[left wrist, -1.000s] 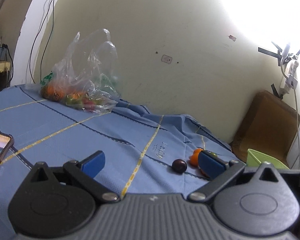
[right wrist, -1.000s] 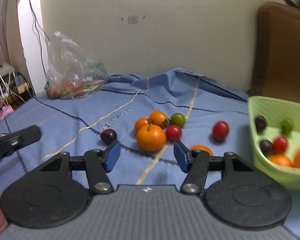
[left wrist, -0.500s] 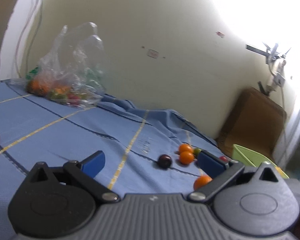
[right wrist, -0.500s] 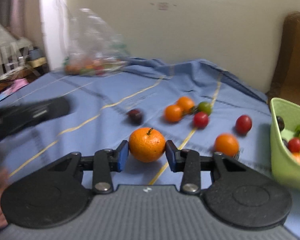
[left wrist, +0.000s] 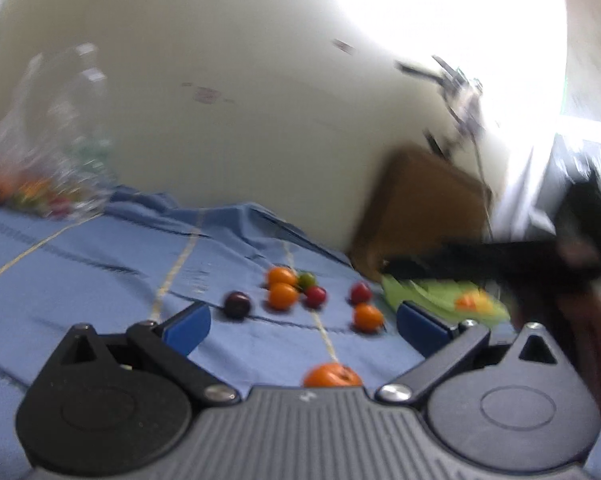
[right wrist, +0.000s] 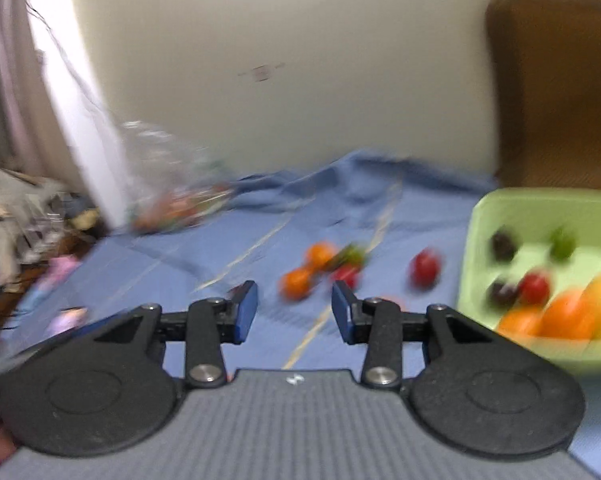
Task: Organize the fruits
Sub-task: 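Grasp a tangerine with the left tool while the right tool grasps a red tomato, then carry both fruits over the basin and open both tools to drop them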
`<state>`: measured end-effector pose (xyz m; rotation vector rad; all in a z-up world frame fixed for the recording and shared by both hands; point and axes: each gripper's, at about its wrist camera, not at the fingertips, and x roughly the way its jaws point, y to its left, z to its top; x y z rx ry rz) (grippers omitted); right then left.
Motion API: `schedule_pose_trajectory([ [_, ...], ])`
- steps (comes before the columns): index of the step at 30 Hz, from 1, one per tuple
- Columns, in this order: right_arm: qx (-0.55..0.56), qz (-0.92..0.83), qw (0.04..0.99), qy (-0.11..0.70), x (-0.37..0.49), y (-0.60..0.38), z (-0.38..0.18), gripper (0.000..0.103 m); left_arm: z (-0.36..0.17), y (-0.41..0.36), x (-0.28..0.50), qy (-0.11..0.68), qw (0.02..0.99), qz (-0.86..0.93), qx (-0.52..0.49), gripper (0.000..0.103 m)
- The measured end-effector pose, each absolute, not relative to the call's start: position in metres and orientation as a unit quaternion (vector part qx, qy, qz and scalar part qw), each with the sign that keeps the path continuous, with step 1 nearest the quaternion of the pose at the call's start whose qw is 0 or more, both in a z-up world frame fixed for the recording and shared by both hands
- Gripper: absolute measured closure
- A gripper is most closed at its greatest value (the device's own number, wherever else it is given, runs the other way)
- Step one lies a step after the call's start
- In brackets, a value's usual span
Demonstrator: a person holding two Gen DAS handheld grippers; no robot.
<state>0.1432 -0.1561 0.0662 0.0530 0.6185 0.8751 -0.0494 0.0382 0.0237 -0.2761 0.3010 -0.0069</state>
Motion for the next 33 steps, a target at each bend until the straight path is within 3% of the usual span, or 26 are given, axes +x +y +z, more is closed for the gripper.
schedule_pose_trajectory([
  [1,0.003,0.408,0.865,0.292,0.15,-0.146,0.065,0.066,0.024,0.029,-0.046,0.158,0.981,-0.002,-0.113,0.0],
  [6,-0.1,0.385,0.863,0.312,0.175,-0.096,0.039,0.066,0.02,0.011,-0.033,0.198,0.978,-0.016,-0.067,0.006],
  [9,-0.12,0.386,0.856,0.322,0.183,-0.076,0.025,0.066,0.013,0.013,-0.022,0.241,0.966,-0.033,-0.084,0.033],
  [11,-0.132,0.382,0.853,0.33,0.19,-0.073,0.017,0.066,0.009,0.017,-0.015,0.268,0.957,-0.044,-0.101,0.06],
  [13,-0.136,0.377,0.852,0.337,0.194,-0.07,0.011,0.075,0.007,0.023,-0.014,0.273,0.953,-0.047,-0.119,0.059],
  [23,-0.077,0.427,0.859,0.273,0.112,-0.149,0.037,0.075,0.008,0.027,-0.015,0.267,0.948,-0.071,-0.156,0.06],
  [29,-0.057,0.421,0.852,0.306,0.076,-0.194,0.011,0.075,0.011,-0.002,0.007,0.292,0.941,-0.104,-0.139,0.06],
  [33,-0.039,0.401,0.87,0.283,0.076,-0.219,0.017,0.075,0.031,-0.021,0.036,0.286,0.94,-0.128,-0.135,0.06],
])
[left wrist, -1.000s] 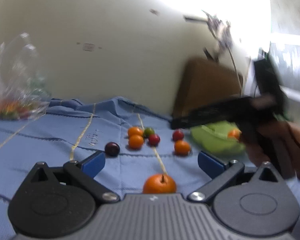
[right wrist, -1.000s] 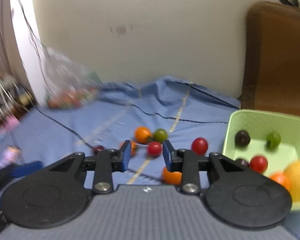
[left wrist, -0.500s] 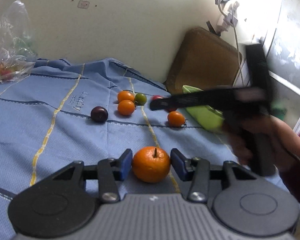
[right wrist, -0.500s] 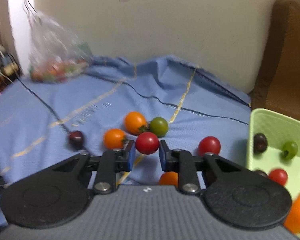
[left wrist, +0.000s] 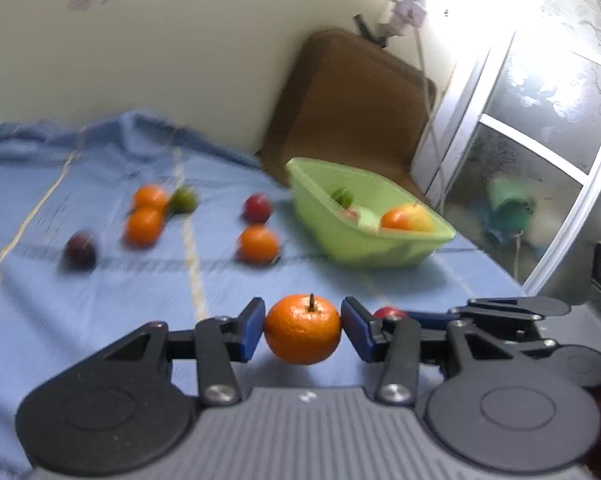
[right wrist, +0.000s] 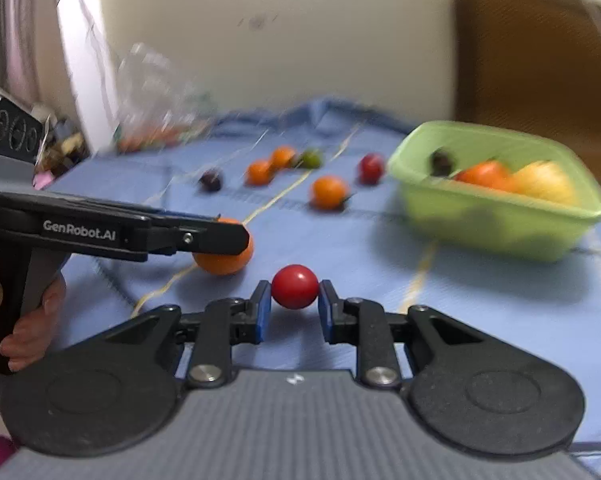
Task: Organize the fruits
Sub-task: 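Carry both fruits over the basin and open both tools to drop them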
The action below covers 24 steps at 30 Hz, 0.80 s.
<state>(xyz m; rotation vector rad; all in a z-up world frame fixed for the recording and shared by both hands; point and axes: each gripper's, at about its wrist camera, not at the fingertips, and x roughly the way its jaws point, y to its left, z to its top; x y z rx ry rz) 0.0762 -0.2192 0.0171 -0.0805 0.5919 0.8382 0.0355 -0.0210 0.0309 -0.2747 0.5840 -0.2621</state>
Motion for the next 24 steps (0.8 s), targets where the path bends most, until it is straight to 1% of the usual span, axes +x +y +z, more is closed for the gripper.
schedule_pose_trajectory([
  [6,-0.021,0.327,0.922,0.208,0.113,-0.25,0.044,0.075,0.06,-0.049,0.105,0.262,0.942,-0.152,-0.147,0.06],
  [10,-0.049,0.291,0.937,0.185,0.133,-0.245,0.042,0.075,0.064,-0.065,0.156,0.278,0.932,-0.164,-0.166,0.061],
  [12,-0.065,0.284,0.94,0.178,0.139,-0.238,0.037,0.075,0.062,-0.071,0.173,0.284,0.93,-0.163,-0.165,0.058],
  [14,-0.076,0.279,0.942,0.17,0.145,-0.232,0.033,0.074,0.059,-0.077,0.184,0.291,0.93,-0.156,-0.159,0.049],
  [16,-0.076,0.275,0.945,0.16,0.148,-0.229,0.03,0.069,0.056,-0.08,0.19,0.296,0.931,-0.148,-0.156,0.042],
  [17,-0.073,0.273,0.946,0.157,0.151,-0.228,0.029,0.068,0.056,-0.08,0.191,0.297,0.931,-0.145,-0.155,0.042],
  [18,-0.067,0.273,0.947,0.155,0.152,-0.229,0.028,0.064,0.058,-0.079,0.19,0.295,0.932,-0.145,-0.156,0.042],
  [19,-0.058,0.272,0.948,0.154,0.153,-0.23,0.026,0.063,0.061,-0.076,0.186,0.286,0.934,-0.146,-0.157,0.042],
  [21,-0.045,0.269,0.951,0.149,0.148,-0.252,0.028,0.063,0.072,-0.062,0.176,0.263,0.94,-0.142,-0.162,0.042],
  [24,-0.026,0.259,0.956,0.135,0.147,-0.259,0.031,0.063,0.085,-0.029,0.156,0.231,0.95,-0.117,-0.176,0.039],
])
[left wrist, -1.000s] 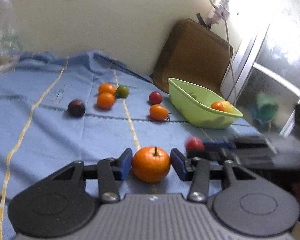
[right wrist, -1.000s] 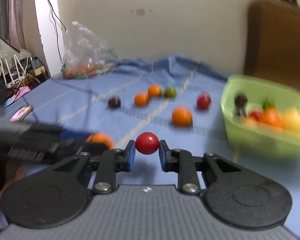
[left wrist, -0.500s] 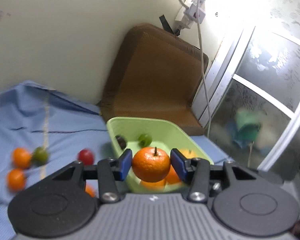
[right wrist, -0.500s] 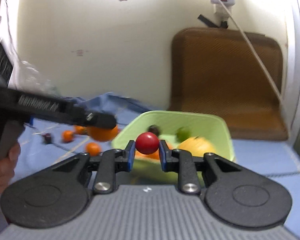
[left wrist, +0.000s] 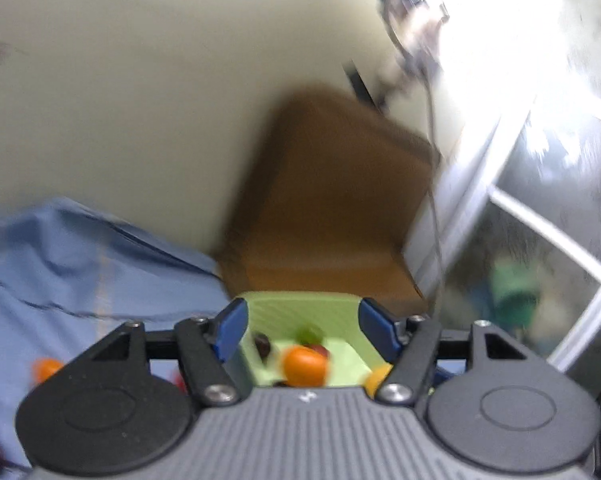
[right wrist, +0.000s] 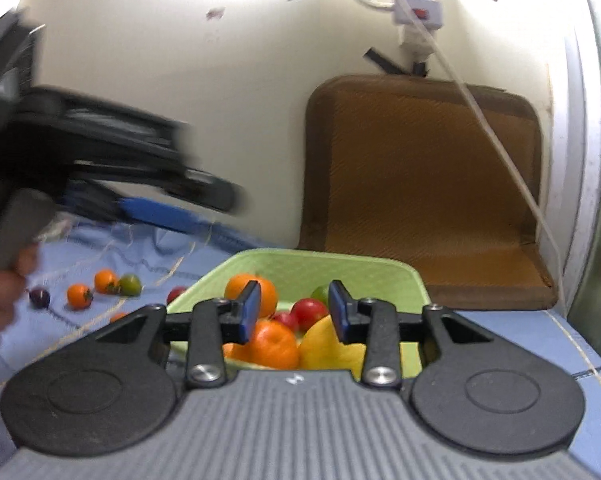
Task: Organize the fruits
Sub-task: 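Carry both fruits over the basin and open both tools to drop them, then grasp a dark plum with the left tool while the right tool grasps an orange cherry tomato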
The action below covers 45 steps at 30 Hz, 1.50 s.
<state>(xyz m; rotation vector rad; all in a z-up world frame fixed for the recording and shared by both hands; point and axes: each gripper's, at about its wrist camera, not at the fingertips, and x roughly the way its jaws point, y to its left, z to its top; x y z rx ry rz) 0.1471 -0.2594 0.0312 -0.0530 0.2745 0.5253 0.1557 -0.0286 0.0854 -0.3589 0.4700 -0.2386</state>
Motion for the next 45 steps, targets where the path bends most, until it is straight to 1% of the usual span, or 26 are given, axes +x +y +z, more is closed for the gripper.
schedule_pose_trajectory([
  [3,0.0,0.261,0.957,0.127,0.145,-0.265,0.038,0.063,0.091,0.019,0.124,0.206,0.958,-0.061,-0.19,0.039],
  [6,0.007,0.279,0.951,0.134,0.14,-0.26,0.04,0.063,0.082,0.056,0.093,0.204,0.961,0.007,-0.185,0.039],
  [10,0.012,0.32,0.936,0.15,0.132,-0.242,0.042,0.063,0.053,0.097,0.053,0.217,0.95,0.066,-0.213,0.039],
  [13,0.012,0.358,0.917,0.175,0.127,-0.217,0.041,0.063,0.032,0.113,0.037,0.232,0.944,0.09,-0.216,0.039],
  [18,0.009,0.394,0.889,0.231,0.131,-0.179,0.031,0.064,0.015,0.117,0.037,0.25,0.941,0.079,-0.214,0.039],
  [21,0.005,0.392,0.883,0.256,0.144,-0.16,0.029,0.064,0.012,0.105,0.04,0.251,0.948,0.057,-0.186,0.039],
  [22,0.013,0.391,0.881,0.267,0.151,-0.155,0.03,0.068,0.011,0.099,0.043,0.253,0.951,0.055,-0.167,0.039],
  [23,0.019,0.392,0.878,0.275,0.158,-0.149,0.032,0.068,0.011,0.093,0.045,0.256,0.953,0.052,-0.155,0.039],
  [26,0.014,0.386,0.873,0.297,0.17,-0.131,0.038,0.066,0.013,0.082,0.046,0.25,0.959,0.042,-0.125,0.038],
  [29,0.004,0.413,0.857,0.307,0.167,-0.114,0.039,0.065,0.011,0.079,0.052,0.269,0.955,0.039,-0.121,0.039],
  [31,-0.016,0.421,0.852,0.311,0.165,-0.099,0.034,0.065,0.009,0.082,0.056,0.283,0.95,0.036,-0.129,0.043],
  [33,-0.02,0.425,0.847,0.32,0.168,-0.088,0.029,0.064,0.007,0.085,0.057,0.29,0.946,0.031,-0.142,0.05],
  [35,-0.016,0.426,0.841,0.332,0.175,-0.08,0.025,0.064,0.005,0.089,0.057,0.293,0.943,0.028,-0.155,0.059],
  [36,-0.015,0.428,0.838,0.338,0.179,-0.075,0.023,0.064,0.004,0.091,0.057,0.294,0.942,0.029,-0.162,0.062],
  [38,-0.016,0.427,0.834,0.35,0.186,-0.066,0.02,0.062,0.003,0.095,0.057,0.293,0.94,0.028,-0.174,0.075],
  [39,-0.024,0.422,0.835,0.352,0.189,-0.062,0.017,0.062,0.002,0.096,0.056,0.292,0.939,0.029,-0.179,0.077],
  [41,-0.036,0.417,0.833,0.361,0.193,-0.056,0.011,0.063,0.002,0.098,0.056,0.291,0.938,0.028,-0.187,0.078],
  [43,-0.046,0.416,0.838,0.35,0.19,-0.056,0.009,0.07,0.001,0.099,0.056,0.29,0.938,0.025,-0.191,0.078],
  [45,-0.043,0.416,0.839,0.349,0.188,-0.061,0.01,0.071,0.002,0.097,0.054,0.283,0.94,0.018,-0.188,0.078],
])
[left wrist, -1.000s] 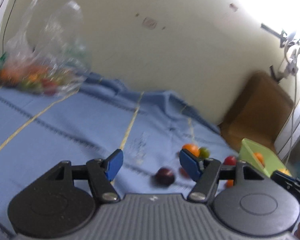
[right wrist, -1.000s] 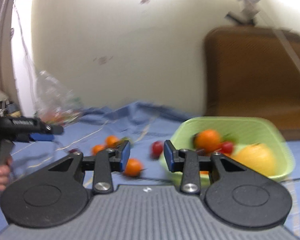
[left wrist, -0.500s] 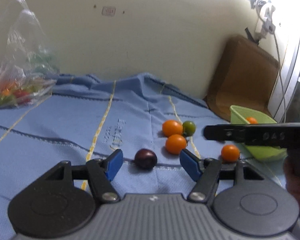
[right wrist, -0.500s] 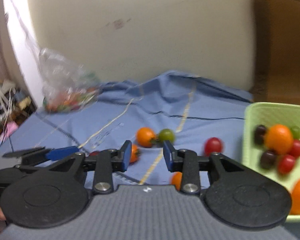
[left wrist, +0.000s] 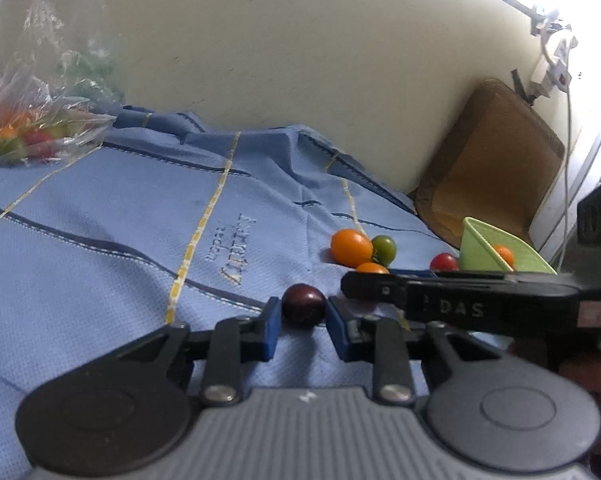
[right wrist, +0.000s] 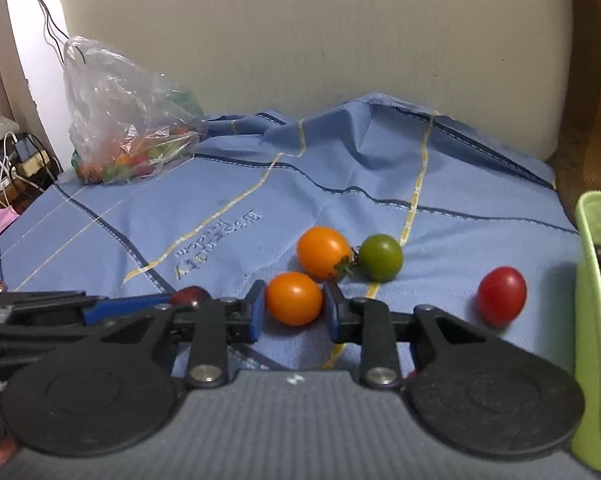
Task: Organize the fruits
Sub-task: 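Grasp a dark plum with the left tool while the right tool grasps an orange cherry tomato, then lift the plum with the left tool while the right tool lifts the orange tomato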
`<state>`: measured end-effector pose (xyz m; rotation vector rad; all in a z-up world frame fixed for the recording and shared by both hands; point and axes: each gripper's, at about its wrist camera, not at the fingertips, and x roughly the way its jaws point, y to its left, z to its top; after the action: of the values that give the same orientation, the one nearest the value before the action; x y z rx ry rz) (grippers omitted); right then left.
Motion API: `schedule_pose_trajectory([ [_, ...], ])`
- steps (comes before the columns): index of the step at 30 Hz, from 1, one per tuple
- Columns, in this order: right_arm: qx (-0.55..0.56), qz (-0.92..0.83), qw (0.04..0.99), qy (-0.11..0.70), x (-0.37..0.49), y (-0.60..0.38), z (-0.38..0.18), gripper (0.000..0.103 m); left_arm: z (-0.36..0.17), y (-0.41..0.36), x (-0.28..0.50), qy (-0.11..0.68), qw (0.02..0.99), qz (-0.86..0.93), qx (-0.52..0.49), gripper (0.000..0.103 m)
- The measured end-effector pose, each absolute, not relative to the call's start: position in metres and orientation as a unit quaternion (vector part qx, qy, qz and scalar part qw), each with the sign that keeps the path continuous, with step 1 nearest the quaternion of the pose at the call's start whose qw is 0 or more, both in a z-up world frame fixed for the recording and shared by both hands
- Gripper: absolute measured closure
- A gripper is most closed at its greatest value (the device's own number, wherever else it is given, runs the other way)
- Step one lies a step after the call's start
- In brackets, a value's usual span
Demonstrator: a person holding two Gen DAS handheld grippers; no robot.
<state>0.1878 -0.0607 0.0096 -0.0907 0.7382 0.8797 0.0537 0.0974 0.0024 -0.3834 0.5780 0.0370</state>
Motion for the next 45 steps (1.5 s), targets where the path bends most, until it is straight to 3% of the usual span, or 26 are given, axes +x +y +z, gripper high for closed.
schedule_pose_trajectory([
  [6,-0.033,0.413,0.857,0.306,0.155,-0.095,0.025,0.071,0.011,0.082,0.04,0.245,0.958,-0.023,-0.148,0.078],
  [13,-0.053,0.411,0.873,0.259,0.099,-0.145,0.03,0.071,0.01,0.067,0.023,0.266,0.944,-0.067,-0.185,0.078],
  [23,-0.076,0.429,0.86,0.266,0.07,-0.162,0.012,0.071,0.005,0.031,-0.012,0.283,0.945,-0.076,-0.145,0.077],
  [31,-0.047,0.433,0.851,0.294,0.075,-0.168,0.006,0.062,0.007,0.023,-0.009,0.287,0.949,-0.053,-0.122,0.053],
  [35,-0.044,0.431,0.852,0.293,0.072,-0.171,0.006,0.06,0.008,0.016,-0.005,0.287,0.949,-0.057,-0.114,0.053],
  [37,-0.042,0.43,0.853,0.292,0.07,-0.173,0.007,0.053,0.008,0.011,-0.003,0.288,0.95,-0.059,-0.103,0.054],
  [45,-0.045,0.427,0.854,0.293,0.069,-0.176,0.007,0.052,0.007,0.01,-0.007,0.291,0.95,-0.049,-0.1,0.054],
])
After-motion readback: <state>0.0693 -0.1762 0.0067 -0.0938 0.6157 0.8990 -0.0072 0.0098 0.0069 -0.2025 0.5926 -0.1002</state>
